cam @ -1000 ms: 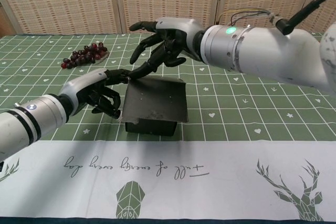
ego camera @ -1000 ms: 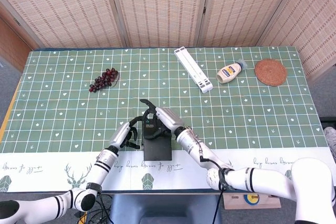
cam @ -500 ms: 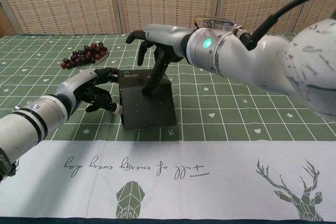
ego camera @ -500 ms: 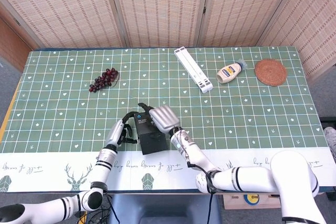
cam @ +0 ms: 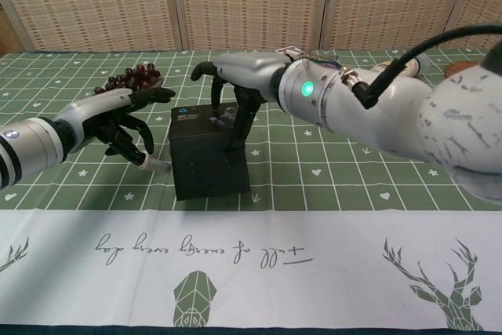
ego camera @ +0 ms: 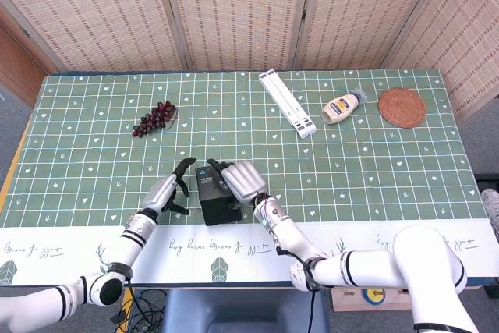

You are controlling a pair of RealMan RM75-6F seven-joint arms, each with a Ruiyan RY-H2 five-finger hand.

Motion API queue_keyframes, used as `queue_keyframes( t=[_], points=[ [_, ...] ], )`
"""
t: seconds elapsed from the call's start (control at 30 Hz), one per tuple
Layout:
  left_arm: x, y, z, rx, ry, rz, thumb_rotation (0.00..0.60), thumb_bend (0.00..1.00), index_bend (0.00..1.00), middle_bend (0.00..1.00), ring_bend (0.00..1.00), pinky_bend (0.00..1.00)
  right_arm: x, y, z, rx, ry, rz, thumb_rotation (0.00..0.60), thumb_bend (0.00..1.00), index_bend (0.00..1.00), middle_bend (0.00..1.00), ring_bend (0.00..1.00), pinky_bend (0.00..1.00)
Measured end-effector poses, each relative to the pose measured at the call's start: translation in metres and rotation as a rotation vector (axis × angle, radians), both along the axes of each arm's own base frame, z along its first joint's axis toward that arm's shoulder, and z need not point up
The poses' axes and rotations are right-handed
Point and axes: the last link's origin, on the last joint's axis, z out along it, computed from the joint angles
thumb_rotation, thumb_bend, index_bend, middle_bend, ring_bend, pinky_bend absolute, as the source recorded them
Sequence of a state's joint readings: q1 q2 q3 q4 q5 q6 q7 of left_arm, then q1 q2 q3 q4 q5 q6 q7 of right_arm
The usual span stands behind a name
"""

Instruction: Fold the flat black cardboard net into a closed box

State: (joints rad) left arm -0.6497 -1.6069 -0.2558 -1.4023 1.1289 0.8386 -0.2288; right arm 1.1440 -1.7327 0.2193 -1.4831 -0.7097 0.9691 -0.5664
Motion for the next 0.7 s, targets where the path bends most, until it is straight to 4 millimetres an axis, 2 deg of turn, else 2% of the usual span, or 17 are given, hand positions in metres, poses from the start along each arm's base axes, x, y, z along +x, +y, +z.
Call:
queue_keyframes(
  t=[0.23,0.4,0.47,0.63,0.7],
  points=[
    [-0.003,0.0,0.022,0.005,0.02,-0.027,0.6,0.08,0.0,0.0,0.5,0.86,-0.004,0.001,-0.008,-0.043,0.04,0.051,0.6,0.05,0.21,0.3,0.64,1.0],
    [-0.008,-0.003,0.034,0.029,0.03,-0.043,0.6,0.08,0.0,0.0,0.49,0.86,-0.008,0.006,-0.016,-0.062,0.067,0.105,0.6,0.1,0.3,0.35,0.65,1.0],
    [-0.009,-0.004,0.037,0.027,0.02,-0.039,0.6,0.08,0.0,0.0,0.49,0.86,-0.011,0.008,-0.02,-0.066,0.075,0.123,0.6,0.14,0.34,0.37,0.65,1.0],
    [-0.013,-0.006,0.048,0.03,0.007,-0.039,0.6,0.08,0.0,0.0,0.49,0.86,-0.017,0.01,-0.026,-0.091,0.09,0.18,0.6,0.34,0.44,0.43,0.67,1.0],
    [-0.014,-0.007,0.051,0.035,0.005,-0.04,0.6,0.08,0.0,0.0,0.49,0.86,-0.02,0.01,-0.028,-0.108,0.097,0.21,0.6,0.39,0.47,0.44,0.68,1.0]
  ],
)
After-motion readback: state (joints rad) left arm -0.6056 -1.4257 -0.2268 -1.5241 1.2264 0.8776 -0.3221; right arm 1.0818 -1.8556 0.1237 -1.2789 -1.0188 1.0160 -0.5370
